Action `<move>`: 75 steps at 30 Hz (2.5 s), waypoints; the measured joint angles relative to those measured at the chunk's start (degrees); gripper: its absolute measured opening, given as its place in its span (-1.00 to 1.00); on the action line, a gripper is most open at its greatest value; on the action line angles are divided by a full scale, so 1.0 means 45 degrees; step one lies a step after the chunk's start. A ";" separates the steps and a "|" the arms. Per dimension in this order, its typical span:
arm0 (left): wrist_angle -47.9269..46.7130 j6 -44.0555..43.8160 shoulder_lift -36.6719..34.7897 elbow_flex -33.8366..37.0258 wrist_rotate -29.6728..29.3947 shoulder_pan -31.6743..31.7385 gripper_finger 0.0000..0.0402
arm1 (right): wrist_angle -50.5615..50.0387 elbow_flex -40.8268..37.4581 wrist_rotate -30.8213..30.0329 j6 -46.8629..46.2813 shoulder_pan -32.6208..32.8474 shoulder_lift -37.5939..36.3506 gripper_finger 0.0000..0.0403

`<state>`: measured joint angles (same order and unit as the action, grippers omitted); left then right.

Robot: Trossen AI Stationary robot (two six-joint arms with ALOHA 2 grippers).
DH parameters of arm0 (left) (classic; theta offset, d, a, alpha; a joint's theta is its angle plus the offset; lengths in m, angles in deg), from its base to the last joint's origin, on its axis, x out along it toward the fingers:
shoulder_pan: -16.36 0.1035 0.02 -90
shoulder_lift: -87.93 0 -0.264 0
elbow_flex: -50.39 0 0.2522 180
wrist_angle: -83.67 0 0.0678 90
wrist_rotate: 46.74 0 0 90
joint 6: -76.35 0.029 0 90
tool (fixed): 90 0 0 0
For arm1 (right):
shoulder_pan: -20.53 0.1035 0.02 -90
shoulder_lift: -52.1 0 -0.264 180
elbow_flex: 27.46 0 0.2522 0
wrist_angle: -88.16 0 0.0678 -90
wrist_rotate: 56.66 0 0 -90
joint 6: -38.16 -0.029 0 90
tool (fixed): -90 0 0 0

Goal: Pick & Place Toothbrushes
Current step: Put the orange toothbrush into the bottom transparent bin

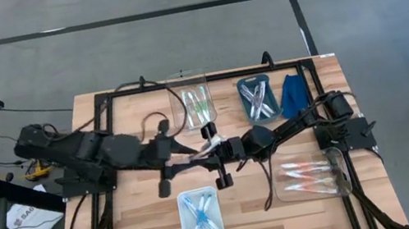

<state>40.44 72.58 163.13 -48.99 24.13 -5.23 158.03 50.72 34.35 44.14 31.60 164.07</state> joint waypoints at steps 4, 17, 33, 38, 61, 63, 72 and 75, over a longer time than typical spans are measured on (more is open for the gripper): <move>-0.0064 0.0003 0.0297 0.0001 0.0005 0.0253 -0.35 | -0.0014 0.0000 -0.0005 0.0000 0.0000 0.0000 -0.96; -0.0548 -0.0252 0.0050 0.0010 0.0232 0.0419 -0.35 | -0.0153 -0.0010 -0.0005 0.0097 0.0010 -0.0005 -0.96; -0.0981 -0.0599 0.0334 0.0024 0.0249 0.0366 -0.35 | -0.0171 -0.0010 -0.0015 0.0107 0.0010 -0.0005 -0.96; -0.0983 -0.0613 0.0301 0.0024 0.0257 0.0366 -0.35 | -0.0200 -0.0005 -0.0015 0.0107 0.0010 -0.0005 -0.96; -0.0916 -0.0657 0.0286 0.0024 0.0296 0.0409 -0.47 | -0.0722 -0.0005 -0.0287 -0.0098 -0.0078 -0.0005 -0.96; -0.0938 -0.0657 0.0286 0.0024 0.0327 0.0409 -0.55 | -0.0722 -0.0005 -0.0286 -0.0102 -0.0078 -0.0005 -0.96; -0.1148 -0.0918 0.0281 0.0024 0.0602 0.0414 -0.90 | -0.0861 0.0000 -0.0296 -0.0049 -0.0073 -0.0005 -0.88; -0.1151 -0.1045 0.0281 0.0024 0.0665 0.0414 -0.90 | -0.0889 0.0005 -0.0285 0.0027 -0.0078 -0.0005 -0.73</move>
<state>35.26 67.88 164.40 -48.89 27.12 -3.36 154.03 50.74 33.07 44.26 31.25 164.04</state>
